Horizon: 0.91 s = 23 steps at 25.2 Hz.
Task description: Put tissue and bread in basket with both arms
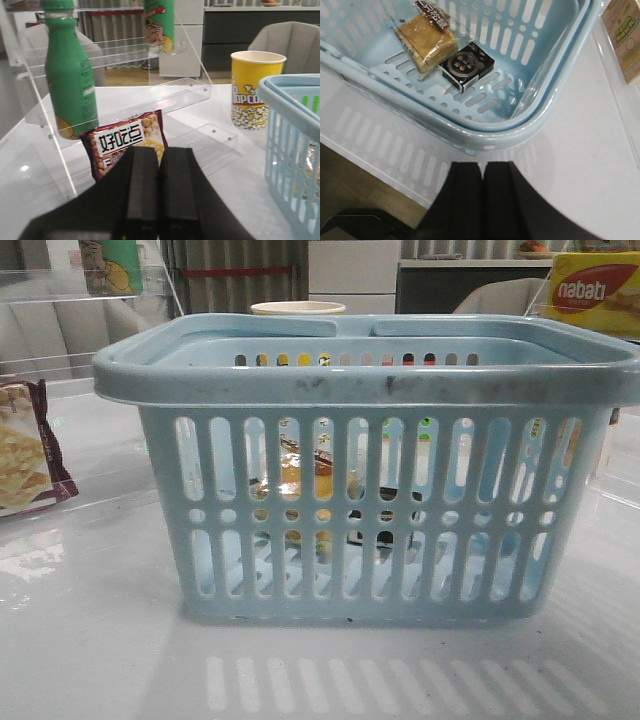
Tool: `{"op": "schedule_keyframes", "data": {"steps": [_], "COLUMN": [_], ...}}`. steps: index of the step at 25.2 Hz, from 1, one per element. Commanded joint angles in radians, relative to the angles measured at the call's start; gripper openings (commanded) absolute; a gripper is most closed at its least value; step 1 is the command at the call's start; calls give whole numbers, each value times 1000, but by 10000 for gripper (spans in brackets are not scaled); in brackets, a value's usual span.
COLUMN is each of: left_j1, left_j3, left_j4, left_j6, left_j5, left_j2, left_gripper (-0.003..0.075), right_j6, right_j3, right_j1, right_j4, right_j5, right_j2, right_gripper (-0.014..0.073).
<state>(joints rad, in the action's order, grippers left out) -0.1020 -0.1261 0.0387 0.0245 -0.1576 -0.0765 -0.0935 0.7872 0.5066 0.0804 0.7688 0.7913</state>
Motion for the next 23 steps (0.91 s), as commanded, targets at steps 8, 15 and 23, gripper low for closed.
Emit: {"op": "schedule_keyframes", "data": {"steps": [8,15,23], "left_j1": [45,45,45], "left_j3": [133,133,133], "left_j4": [-16,-16,-16], "left_j6": [4,4,4], "left_j5": [183,125,125], "left_j2": [99,98,98], "left_gripper": [92,92,92], "right_j6": [6,6,6], "right_j3": [26,26,26], "right_j1": [-3,-3,-3], "right_j4": [16,16,16], "right_j5": [-57,-57,-57], "right_j2": [-10,-10,-10], "right_gripper": [55,55,55]}}
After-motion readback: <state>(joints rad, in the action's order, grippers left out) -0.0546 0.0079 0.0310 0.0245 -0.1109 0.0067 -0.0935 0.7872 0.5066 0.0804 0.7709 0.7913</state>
